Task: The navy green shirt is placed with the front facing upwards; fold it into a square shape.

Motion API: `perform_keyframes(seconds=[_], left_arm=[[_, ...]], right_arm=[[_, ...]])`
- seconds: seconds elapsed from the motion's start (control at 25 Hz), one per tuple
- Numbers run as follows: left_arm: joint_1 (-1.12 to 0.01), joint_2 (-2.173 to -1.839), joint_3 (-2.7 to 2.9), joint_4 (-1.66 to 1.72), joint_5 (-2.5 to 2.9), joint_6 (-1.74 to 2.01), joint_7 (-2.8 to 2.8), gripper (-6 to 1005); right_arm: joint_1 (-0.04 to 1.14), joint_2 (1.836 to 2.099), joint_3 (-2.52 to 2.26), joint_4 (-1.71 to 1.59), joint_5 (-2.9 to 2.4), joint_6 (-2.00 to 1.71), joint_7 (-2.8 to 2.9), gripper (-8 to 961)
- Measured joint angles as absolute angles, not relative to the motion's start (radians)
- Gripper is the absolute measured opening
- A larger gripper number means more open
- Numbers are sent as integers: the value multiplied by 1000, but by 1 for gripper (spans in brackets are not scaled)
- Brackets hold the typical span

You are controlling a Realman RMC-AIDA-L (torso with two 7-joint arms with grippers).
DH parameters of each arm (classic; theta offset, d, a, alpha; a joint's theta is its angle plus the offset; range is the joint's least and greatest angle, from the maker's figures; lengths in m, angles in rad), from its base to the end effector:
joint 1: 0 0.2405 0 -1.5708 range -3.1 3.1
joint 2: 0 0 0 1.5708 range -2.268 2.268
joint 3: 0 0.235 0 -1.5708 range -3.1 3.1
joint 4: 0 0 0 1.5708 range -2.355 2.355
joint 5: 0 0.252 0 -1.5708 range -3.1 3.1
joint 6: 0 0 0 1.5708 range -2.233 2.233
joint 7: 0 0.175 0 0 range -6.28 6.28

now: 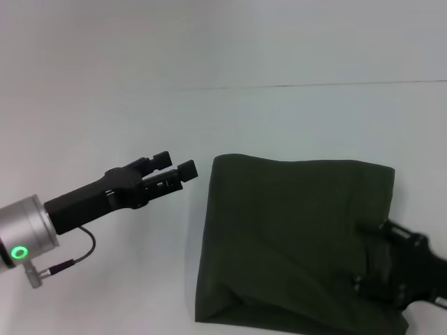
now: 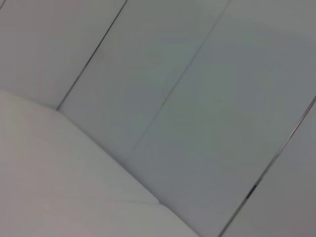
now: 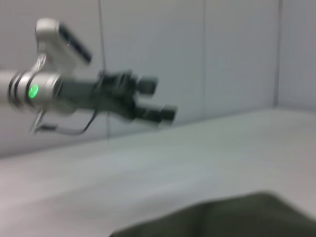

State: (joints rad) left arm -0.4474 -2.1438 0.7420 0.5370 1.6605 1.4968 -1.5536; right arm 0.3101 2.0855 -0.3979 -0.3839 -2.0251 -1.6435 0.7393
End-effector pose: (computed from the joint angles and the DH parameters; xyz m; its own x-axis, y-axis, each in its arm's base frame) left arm -0.2520 0.3546 -0.0377 0.3985 0.5178 0.7571 0.7227 -0.6855 0.0884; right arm 0.3357 0.2670 -0.0365 0.7798 -0.1146 -0.6154 -0.4126 -0.8335 -0.3675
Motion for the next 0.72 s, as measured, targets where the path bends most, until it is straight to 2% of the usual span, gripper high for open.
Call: perform_keyframes(seconds=[0.2, 0.4, 0.56, 0.72], left_arm=[[-465, -2105, 743, 595, 1791, 1540, -1841, 936], [-536, -2067, 746, 632, 2012, 1585, -2179, 934], [-598, -2062, 762, 638, 2150, 1571, -2328, 933], [-651, -2079, 770, 645, 2235, 1545, -2399, 931]], right_arm=[[286, 2085, -273, -405, -2025, -1716, 745, 915], [267, 2084, -220, -413, -2025, -1730, 741, 915], [259, 2084, -208, -413, -2025, -1728, 740, 915], [251, 2085, -203, -413, -2025, -1724, 740, 915]])
